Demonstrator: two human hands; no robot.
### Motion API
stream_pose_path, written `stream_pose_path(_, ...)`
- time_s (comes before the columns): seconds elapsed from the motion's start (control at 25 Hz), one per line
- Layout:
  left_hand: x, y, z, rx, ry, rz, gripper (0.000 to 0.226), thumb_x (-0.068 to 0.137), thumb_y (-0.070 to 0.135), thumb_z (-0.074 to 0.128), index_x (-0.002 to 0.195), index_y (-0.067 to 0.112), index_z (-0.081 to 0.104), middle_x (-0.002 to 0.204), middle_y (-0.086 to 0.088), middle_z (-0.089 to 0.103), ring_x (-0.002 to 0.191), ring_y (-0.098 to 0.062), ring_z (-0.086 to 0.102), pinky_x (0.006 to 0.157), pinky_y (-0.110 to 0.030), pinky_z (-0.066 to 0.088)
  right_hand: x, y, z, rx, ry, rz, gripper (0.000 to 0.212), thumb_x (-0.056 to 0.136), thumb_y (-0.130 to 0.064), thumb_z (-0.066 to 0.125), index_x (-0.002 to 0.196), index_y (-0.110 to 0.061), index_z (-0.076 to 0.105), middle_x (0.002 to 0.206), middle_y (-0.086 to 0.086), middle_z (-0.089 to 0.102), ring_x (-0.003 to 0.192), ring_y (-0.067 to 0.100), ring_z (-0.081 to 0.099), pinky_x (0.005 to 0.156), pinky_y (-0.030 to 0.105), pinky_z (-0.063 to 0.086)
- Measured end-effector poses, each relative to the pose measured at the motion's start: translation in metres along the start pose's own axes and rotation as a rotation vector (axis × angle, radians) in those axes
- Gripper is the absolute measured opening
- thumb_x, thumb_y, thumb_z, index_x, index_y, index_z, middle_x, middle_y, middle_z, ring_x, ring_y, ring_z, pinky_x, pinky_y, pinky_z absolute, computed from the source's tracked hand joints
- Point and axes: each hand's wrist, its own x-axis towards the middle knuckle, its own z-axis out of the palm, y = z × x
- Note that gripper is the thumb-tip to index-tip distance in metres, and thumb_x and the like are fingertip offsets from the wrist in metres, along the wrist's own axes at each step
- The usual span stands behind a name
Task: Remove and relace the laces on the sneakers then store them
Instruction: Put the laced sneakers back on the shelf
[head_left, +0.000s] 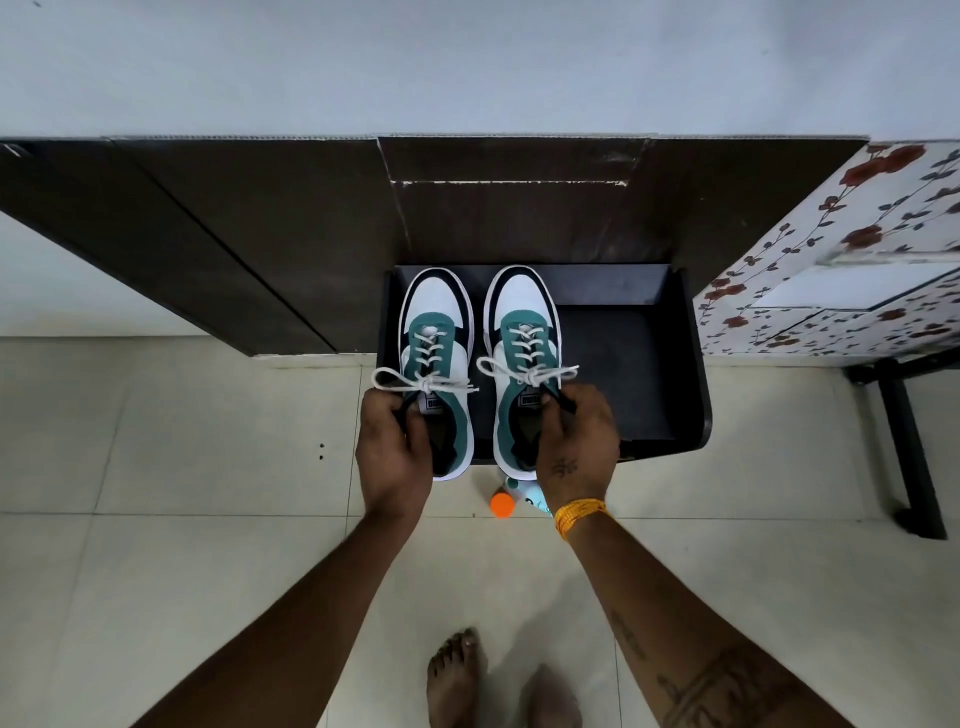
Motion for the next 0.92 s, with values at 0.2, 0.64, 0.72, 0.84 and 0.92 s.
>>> stream_pose_path(0.2, 0.006, -0.007, -0.002, 0.011, -0.02, 0.038, 0.01, 0.102, 0.017, 0.057, 0.098, 0.012, 0.049, 0.091, -0.006, 0.062, 0.08, -0.025, 0.058, 0.068, -0.037, 0.046, 0.001, 0.0, -0.002, 0.017, -0.011, 0.03, 0.012, 0.095, -0.02, 0.067, 0.106, -0.015, 0.069, 0.104, -0.001, 0.067, 0.095, 0.02, 0.066, 0.083, 0.041, 0.057)
stream_pose_path(0.64, -0.074, -0.017, -0.024, -0.166, 0.135, -0.188, 0.013, 0.102, 0.02, 0.06, 0.111, 0.011, 0.062, 0.106, 0.001, 0.069, 0.097, -0.005, 0.063, 0.071, -0.005, 0.044, -0.07, 0.012, -0.047, 0.178, 0.018, 0.227, 0.01, 0.097, -0.02, 0.067, 0.105, -0.015, 0.07, 0.102, -0.002, 0.071, 0.094, 0.008, 0.066, 0.08, 0.018, 0.054)
stream_pose_path(0.72, -0.101, -0.028, -0.012, -0.162, 0.081, -0.26, 0.009, 0.102, 0.018, 0.06, 0.106, 0.011, 0.064, 0.098, 0.004, 0.068, 0.09, 0.001, 0.062, 0.071, -0.003, 0.041, -0.089, 0.036, -0.051, 0.17, 0.01, 0.308, 0.007, 0.097, -0.018, 0.066, 0.103, -0.017, 0.07, 0.102, -0.004, 0.072, 0.095, 0.009, 0.066, 0.081, 0.019, 0.055)
stream_pose_path(0.84, -0.135, -0.051, 0.022, -0.125, -0.083, -0.324, 0.01, 0.1, 0.019, 0.063, 0.105, 0.013, 0.068, 0.093, 0.009, 0.069, 0.085, 0.01, 0.061, 0.075, -0.004, 0.042, -0.114, 0.087, -0.05, 0.106, 0.0, 0.342, 0.008, 0.094, -0.019, 0.065, 0.099, -0.019, 0.07, 0.098, -0.006, 0.072, 0.093, 0.012, 0.067, 0.087, 0.032, 0.056)
stream_pose_path(0.92, -0.157, -0.08, 0.057, -0.105, -0.168, -0.366, 0.011, 0.098, 0.022, 0.067, 0.106, 0.015, 0.069, 0.095, 0.008, 0.071, 0.082, 0.011, 0.061, 0.078, -0.009, 0.045, -0.13, 0.132, -0.042, 0.048, -0.03, 0.371, 0.01, 0.092, -0.017, 0.066, 0.1, -0.018, 0.07, 0.098, -0.004, 0.073, 0.089, 0.012, 0.067, 0.087, 0.034, 0.056)
